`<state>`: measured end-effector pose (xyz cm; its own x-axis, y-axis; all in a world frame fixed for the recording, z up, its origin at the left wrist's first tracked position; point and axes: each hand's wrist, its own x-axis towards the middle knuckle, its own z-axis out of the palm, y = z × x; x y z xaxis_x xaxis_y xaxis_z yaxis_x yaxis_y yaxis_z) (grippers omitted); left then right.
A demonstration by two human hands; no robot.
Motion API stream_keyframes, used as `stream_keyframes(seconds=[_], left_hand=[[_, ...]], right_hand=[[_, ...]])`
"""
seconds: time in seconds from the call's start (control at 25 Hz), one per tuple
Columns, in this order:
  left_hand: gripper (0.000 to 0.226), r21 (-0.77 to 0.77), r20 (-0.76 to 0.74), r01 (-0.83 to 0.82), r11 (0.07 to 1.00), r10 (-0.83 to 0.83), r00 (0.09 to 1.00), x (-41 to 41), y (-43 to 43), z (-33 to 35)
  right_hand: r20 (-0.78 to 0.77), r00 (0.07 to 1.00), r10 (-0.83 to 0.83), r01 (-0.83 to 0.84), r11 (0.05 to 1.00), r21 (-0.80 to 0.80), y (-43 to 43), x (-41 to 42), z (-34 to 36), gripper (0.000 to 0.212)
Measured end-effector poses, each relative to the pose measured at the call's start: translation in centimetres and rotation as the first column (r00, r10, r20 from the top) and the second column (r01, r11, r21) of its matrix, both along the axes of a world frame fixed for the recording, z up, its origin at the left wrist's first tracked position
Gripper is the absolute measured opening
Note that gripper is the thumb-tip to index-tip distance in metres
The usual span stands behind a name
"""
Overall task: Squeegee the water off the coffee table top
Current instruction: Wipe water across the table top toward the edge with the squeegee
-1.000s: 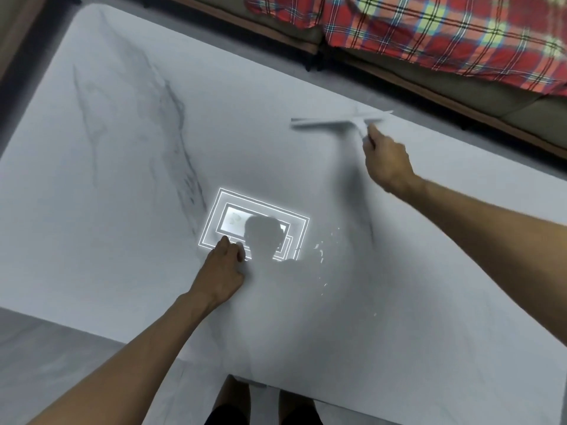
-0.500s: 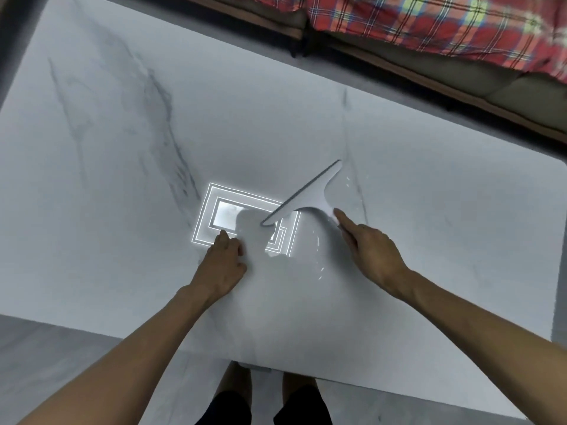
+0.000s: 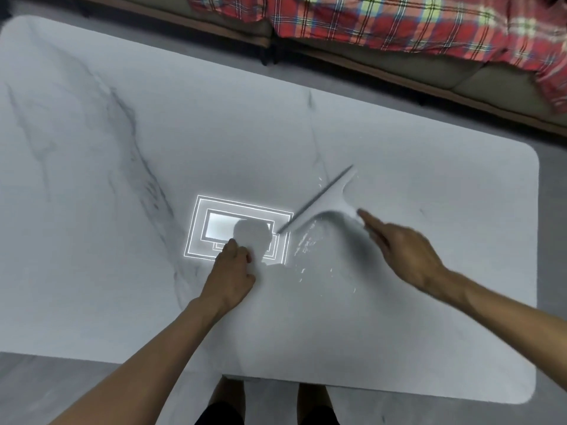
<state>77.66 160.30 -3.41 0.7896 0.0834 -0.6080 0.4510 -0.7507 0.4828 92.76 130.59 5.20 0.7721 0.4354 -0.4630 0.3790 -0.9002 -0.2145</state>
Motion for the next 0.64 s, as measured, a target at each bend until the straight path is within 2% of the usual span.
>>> stream_keyframes(seconds=[0.12,0.32,0.4,0.48,0.64], left_hand=[[0.031,0.023,0.019,0.006,1.0,-0.006,1.0,1.7,-1.8,-0.4],[0.033,0.173,-0.007,0.019,0.985,-0.018,1.0,6.0,-4.8,-1.5],[0.038,0.188,-0.042,0.011,0.982,-0.003,0.999,8.1,-5.9,-1.8],[0.048,0.18,-0.14,-0.001,0.984,0.027,0.99,9.8,-7.0,-1.7],[0.059,0.157,-0.287,-0.011,0.988,0.056,0.956,11.9,-7.8,-1.7]], right_hand=[[0.121,0.988,-0.092,0.085,0.995,0.06,2.9,8.5,-1.4,0.044],[0.136,0.987,-0.091,0.091,0.996,0.007,7.5,18.4,-4.7,0.04],[0.113,0.99,-0.079,0.08,0.997,-0.004,6.9,18.7,-5.5,0.041],[0.09,0.994,-0.064,0.065,0.998,0.0,4.8,17.0,-5.4,0.043],[-0.001,0.999,-0.046,0.045,0.996,-0.075,-2.5,9.7,-3.7,0.052]])
